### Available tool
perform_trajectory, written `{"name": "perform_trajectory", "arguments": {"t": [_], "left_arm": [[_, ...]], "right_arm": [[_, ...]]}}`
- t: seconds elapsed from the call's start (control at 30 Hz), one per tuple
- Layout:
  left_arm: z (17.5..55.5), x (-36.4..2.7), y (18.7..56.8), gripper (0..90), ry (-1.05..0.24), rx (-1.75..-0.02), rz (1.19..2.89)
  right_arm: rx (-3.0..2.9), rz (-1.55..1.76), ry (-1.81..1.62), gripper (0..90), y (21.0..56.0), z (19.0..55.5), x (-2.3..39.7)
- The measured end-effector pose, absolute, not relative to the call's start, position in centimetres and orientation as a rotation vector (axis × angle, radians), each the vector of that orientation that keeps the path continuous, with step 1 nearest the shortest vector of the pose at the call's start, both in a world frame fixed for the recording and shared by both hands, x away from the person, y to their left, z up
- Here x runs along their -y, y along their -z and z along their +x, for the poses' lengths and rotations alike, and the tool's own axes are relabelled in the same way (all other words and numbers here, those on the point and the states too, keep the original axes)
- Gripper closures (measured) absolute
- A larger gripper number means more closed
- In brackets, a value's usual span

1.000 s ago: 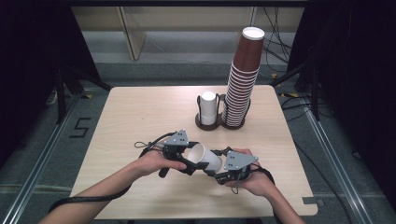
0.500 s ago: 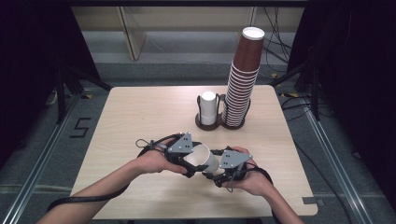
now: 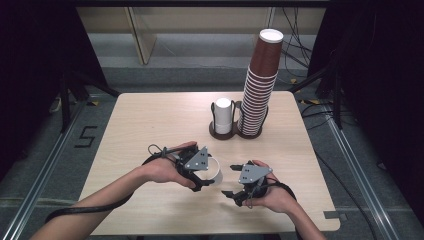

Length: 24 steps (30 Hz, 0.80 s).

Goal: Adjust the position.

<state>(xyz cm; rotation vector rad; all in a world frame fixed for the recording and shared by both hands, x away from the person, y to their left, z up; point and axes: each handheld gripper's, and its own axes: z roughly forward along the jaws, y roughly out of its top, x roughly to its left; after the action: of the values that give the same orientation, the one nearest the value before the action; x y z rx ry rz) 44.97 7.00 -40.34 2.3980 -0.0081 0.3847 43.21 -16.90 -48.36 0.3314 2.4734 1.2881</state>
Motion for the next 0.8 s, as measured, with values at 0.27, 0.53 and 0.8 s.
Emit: {"name": "perform_trajectory", "arguments": {"t": [0.27, 0.53, 0.8], "left_arm": [[44.7, -6.7, 40.4, 22.8, -0.385, 0.121, 2.478], [44.6, -6.5, 40.2, 22.9, -0.347, 0.158, 2.490], [44.4, -6.3, 40.1, 22.9, -0.332, 0.153, 2.459]], "right_arm": [[-2.440, 0.304, -1.386, 19.7, 48.1, 43.1, 16.8], [-2.461, 0.265, -1.430, 23.1, 48.4, 43.0, 15.7], [-2.457, 0.223, -1.441, 25.8, 48.6, 43.3, 14.8]]}}
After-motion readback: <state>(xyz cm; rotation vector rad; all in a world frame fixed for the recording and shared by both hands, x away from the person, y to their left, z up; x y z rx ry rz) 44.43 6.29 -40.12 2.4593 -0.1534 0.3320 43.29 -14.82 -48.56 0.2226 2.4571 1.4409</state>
